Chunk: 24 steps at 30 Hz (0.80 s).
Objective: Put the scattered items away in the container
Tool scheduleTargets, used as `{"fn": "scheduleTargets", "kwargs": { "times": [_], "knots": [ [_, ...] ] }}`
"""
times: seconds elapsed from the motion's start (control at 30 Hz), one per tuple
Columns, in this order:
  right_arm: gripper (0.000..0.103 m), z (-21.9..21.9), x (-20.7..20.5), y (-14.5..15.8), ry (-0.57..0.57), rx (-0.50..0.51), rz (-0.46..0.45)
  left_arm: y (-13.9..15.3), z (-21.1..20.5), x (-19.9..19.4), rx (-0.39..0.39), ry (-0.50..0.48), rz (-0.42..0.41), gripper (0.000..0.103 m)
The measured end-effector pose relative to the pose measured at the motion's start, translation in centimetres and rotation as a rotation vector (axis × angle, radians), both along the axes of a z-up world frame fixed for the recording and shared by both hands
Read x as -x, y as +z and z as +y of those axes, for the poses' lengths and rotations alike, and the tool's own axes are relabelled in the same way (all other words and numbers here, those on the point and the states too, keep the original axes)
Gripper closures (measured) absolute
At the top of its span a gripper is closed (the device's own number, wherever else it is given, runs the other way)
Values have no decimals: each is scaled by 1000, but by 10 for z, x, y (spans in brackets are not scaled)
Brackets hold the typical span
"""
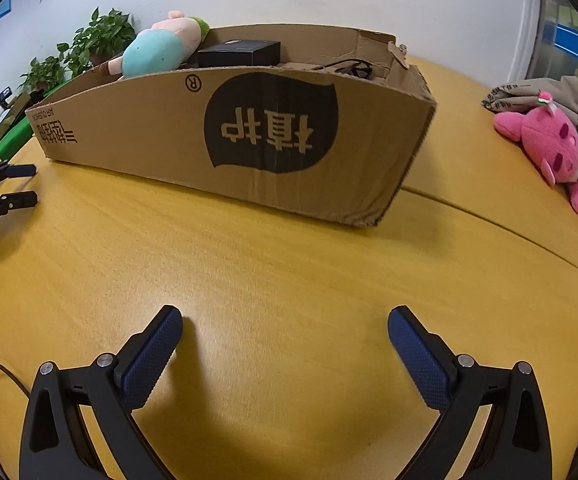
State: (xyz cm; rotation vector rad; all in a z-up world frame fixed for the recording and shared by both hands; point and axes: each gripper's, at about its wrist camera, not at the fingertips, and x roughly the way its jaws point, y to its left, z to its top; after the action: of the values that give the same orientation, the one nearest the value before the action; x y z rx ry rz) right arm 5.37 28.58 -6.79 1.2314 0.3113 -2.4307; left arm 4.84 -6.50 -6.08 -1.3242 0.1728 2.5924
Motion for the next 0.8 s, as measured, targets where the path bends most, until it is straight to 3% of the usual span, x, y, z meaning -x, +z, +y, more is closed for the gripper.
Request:
{"fn": "scheduleTargets", "kwargs": {
  "times": [0.17, 0.8],
  "knots": [
    [0, 2, 2, 1, 50, 1, 1, 3, 2, 2, 3, -3, -3, 0],
    [0, 4, 4, 3, 55, 1, 0, 3, -2, 2, 1, -10, -3, 0]
  ]
}}
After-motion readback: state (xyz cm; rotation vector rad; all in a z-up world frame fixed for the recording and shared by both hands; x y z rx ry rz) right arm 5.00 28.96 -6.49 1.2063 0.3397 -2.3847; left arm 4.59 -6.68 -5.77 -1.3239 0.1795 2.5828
